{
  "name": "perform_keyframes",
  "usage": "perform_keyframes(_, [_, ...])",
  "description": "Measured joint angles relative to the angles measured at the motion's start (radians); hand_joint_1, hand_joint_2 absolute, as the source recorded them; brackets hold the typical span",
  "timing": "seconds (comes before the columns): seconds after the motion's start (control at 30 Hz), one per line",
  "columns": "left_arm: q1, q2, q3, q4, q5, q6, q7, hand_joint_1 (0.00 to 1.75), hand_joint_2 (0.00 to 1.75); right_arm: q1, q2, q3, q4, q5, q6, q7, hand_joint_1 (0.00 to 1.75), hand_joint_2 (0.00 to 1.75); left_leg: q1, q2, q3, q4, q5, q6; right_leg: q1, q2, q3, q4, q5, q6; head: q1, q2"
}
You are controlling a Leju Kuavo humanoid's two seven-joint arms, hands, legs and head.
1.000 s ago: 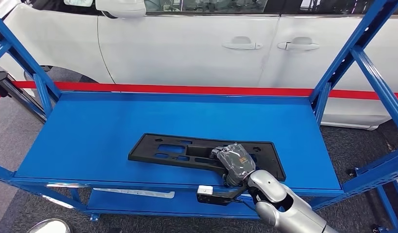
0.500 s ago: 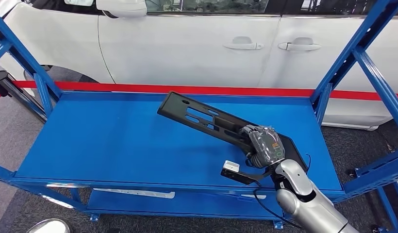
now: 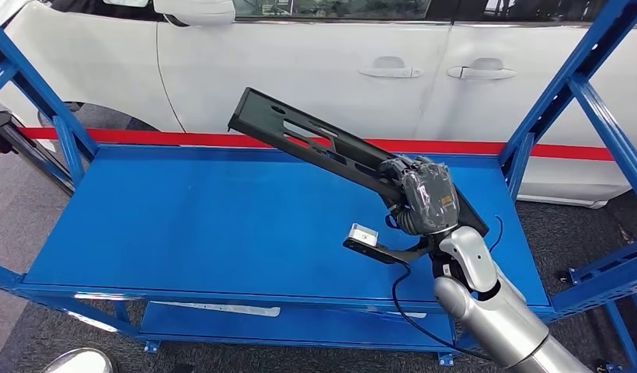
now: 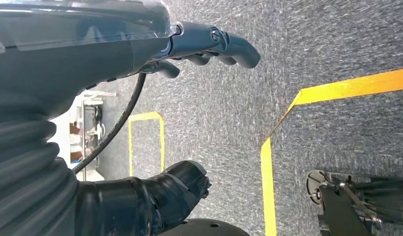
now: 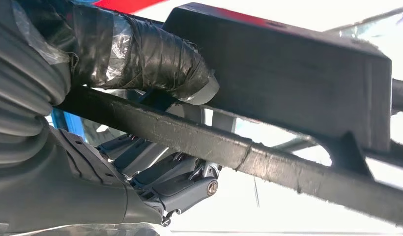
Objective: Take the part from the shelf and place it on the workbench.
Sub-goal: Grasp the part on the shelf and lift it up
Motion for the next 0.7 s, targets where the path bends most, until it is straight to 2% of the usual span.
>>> perform_keyframes(0.13, [0.0,0.0,-0.007,0.0,-0.004,0.0,0.002,0.0,1.75,-0.01,0.008,0.0,0.0,0.004,-0.004,-0.001,1.75,1.75,0.0,0.0,0.0,0.0,0.0,0.0,0.0,0.0,0.0,0.0,0.0,0.0,0.0,0.0])
perform_keyframes(0.37, [0.0,0.0,-0.035,0.0,-0.043,-0.001,0.032,0.0,1.75,-0.029,0.023,0.001,0.006,0.024,-0.069,-0.005,1.75,1.75,0.0,0.0,-0.001,0.0,0.0,0.0,0.0,0.0,-0.001,0.0,0.0,0.0,0.0,0.0])
perform_keyframes(0.7, [0.001,0.001,-0.074,0.0,-0.069,-0.002,0.045,0.0,1.75,-0.045,0.036,0.002,0.02,0.028,-0.071,-0.009,1.75,1.75,0.0,-0.001,-0.002,0.0,0.0,0.0,0.0,-0.001,-0.002,0.0,0.0,0.0,0.0,0.0])
